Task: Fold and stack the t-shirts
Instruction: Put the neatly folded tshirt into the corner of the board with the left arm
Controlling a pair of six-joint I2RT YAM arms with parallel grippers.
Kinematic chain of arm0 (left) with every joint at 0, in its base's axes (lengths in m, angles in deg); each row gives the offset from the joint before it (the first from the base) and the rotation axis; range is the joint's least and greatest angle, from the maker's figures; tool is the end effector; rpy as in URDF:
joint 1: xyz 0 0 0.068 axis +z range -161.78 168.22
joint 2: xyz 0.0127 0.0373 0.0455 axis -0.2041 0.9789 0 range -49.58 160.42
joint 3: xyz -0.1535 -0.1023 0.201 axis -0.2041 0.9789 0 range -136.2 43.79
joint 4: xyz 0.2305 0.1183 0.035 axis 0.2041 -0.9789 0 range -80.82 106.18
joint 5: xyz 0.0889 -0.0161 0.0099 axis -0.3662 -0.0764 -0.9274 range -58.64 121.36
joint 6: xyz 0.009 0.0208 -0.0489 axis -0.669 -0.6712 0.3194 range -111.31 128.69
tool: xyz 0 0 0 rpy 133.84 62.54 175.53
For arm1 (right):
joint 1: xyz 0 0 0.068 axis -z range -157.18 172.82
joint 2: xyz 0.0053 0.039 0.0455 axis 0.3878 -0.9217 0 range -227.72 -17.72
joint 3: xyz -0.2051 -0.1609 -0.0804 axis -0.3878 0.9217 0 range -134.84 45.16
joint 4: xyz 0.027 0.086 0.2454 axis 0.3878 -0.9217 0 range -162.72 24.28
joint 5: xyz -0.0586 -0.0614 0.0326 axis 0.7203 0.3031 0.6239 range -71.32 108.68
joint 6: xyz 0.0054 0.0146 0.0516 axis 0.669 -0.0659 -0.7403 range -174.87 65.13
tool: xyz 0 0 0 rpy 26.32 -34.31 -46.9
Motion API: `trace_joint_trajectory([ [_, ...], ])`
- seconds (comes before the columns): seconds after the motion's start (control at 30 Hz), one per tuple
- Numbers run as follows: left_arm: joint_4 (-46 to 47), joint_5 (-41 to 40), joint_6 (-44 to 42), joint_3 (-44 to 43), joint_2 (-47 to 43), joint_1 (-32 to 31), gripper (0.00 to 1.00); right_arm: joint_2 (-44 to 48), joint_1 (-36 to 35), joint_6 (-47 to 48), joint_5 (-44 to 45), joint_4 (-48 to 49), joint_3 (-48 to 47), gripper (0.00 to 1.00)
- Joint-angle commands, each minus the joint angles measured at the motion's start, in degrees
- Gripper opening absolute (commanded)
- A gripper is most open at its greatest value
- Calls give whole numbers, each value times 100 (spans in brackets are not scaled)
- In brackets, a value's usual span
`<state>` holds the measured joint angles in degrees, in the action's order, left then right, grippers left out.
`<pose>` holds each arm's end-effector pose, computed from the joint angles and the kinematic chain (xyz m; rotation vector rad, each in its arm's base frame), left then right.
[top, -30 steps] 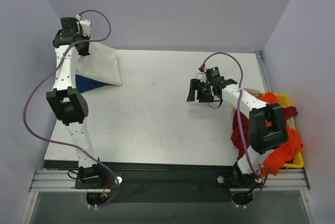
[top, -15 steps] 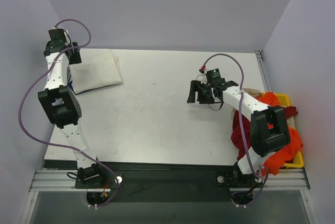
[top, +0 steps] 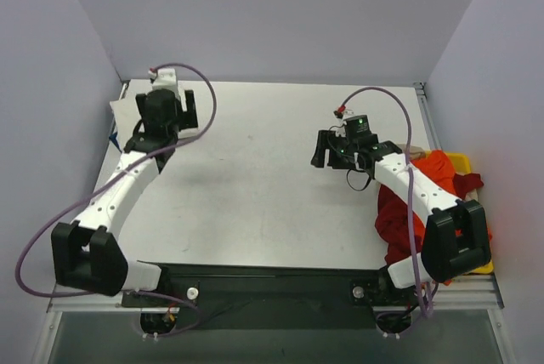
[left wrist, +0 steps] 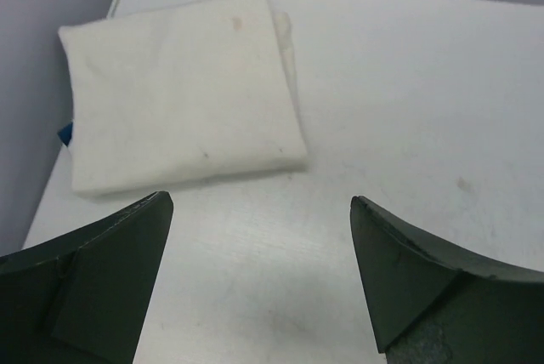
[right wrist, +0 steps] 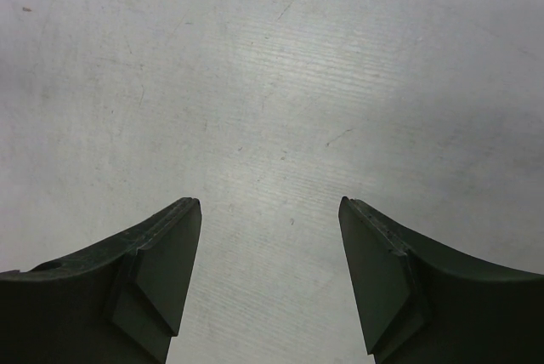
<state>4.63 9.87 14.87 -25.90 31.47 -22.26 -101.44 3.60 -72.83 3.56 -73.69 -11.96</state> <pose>0.3265 -0.0472 0.3432 -0.1703 1.9380 0.1771 0.3050 0.1162 0.2584 -0.1792 2.2183 0.6511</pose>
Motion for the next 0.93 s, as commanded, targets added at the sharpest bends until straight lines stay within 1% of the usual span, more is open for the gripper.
trace_joint_trajectory([
  [0.0, 961, -654, 261, 1016, -807, -453, 97, 514, -11, -41, 561, 146, 183, 67],
  [0.03, 1023, -654, 305, 1515, -985, -681, 97, 680, 15, -67, 667, 216, 297, 67],
  [0.07, 1302, -628, 323, 1737, -1169, -814, 97, 769, 15, -111, 824, 269, 359, 67],
  [0.13, 1445, -566, 297, 2098, -1600, -1051, 97, 979, 24, -164, 1018, 427, 526, 67],
  [0.17, 1410, -601, 297, 2300, -1811, -1314, 97, 1050, 24, -199, 1211, 454, 570, 67],
  [0.3, 1313, -619, 472, 2767, -2234, -1790, 97, 1235, 32, -287, 1748, 551, 746, 67],
  [0.37, 1427, -357, 603, 2978, -2348, -1826, 97, 1288, 33, -305, 1889, 498, 799, 67],
  [0.5, 1437, -188, 797, 3304, -2516, -1826, 97, 1463, 33, -384, 1942, 261, 834, 67],
  [0.63, 1261, -171, 911, 3356, -2568, -1826, 97, 1701, 24, -542, 2065, -55, 922, 67],
  [0.73, 1444, -75, 929, 3479, -2674, -1826, 97, 1903, 33, -604, 2249, -423, 931, 67],
  [0.9, 1480, 40, 947, 3515, -2744, -1817, 97, 2219, 50, -692, 2653, -987, 931, 67],
])
